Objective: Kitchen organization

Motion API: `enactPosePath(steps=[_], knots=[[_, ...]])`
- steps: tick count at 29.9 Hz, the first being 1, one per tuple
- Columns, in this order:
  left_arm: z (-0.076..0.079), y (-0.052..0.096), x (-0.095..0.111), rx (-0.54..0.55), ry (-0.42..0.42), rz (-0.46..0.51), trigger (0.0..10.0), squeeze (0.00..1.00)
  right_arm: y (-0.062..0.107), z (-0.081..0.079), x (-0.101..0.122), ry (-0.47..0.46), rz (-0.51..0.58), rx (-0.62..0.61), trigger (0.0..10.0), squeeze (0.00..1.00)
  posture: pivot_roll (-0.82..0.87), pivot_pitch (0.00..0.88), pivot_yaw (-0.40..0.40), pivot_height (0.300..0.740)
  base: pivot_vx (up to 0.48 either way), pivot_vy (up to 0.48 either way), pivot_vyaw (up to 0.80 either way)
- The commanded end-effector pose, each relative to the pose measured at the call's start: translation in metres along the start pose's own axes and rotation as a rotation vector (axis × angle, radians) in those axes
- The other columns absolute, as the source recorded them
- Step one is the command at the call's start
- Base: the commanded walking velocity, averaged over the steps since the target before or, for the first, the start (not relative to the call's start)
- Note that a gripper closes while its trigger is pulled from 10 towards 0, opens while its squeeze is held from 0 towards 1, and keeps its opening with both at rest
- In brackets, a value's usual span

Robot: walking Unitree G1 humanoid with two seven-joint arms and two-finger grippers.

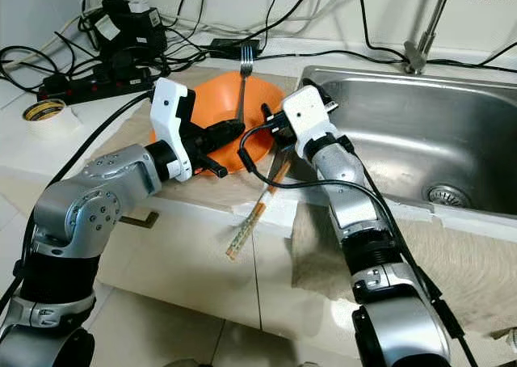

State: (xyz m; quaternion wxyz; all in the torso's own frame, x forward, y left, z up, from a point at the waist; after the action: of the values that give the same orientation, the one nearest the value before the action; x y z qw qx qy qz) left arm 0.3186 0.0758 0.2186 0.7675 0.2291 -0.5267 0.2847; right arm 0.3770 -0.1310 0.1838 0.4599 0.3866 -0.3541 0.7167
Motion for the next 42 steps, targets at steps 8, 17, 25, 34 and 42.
enactPosePath(steps=[8,17,25,34,42], knots=[[-0.013,0.000,0.006,0.099,-0.060,0.001,6.4,0.00,0.005,0.006,-0.004,-0.288,-0.028,-0.081,10.0,0.00,0.01,0.000,0.088,0.740,0.000,0.000,0.00],[-0.019,-0.001,0.006,0.148,-0.104,0.007,10.0,0.00,0.011,0.029,-0.007,-0.524,-0.021,-0.230,10.0,0.00,0.00,0.000,0.084,0.740,0.000,0.000,0.00],[-0.024,-0.002,0.008,0.177,-0.115,0.032,10.0,0.00,0.020,0.038,-0.015,-0.644,-0.058,-0.293,10.0,0.00,0.00,0.000,0.085,0.740,0.000,0.000,0.00],[-0.023,-0.001,0.015,0.167,-0.132,0.037,10.0,0.00,0.029,0.041,-0.019,-0.561,-0.087,-0.327,10.0,0.00,0.00,0.000,0.097,0.740,0.000,0.000,0.00],[0.002,0.007,0.017,0.033,-0.142,-0.059,10.0,0.00,0.027,0.036,-0.020,-0.557,-0.101,-0.312,10.0,0.00,0.01,0.000,0.093,0.740,0.000,0.000,0.00]])
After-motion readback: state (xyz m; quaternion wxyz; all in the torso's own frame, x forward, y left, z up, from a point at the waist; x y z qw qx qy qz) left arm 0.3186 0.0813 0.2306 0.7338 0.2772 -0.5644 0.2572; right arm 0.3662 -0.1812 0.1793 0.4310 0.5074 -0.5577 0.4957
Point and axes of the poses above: a point about 5 cm out from each wrist's last joint towards the gripper, its own y axis pointing back from the gripper into the wrist, its own x axis along the axis of the wrist's last joint, z = x × y, the point moved 1 cm from there along -y, pointing out of the wrist towards the gripper, and after that the axes turned 9 degrees about y, right-handed, at the moved point
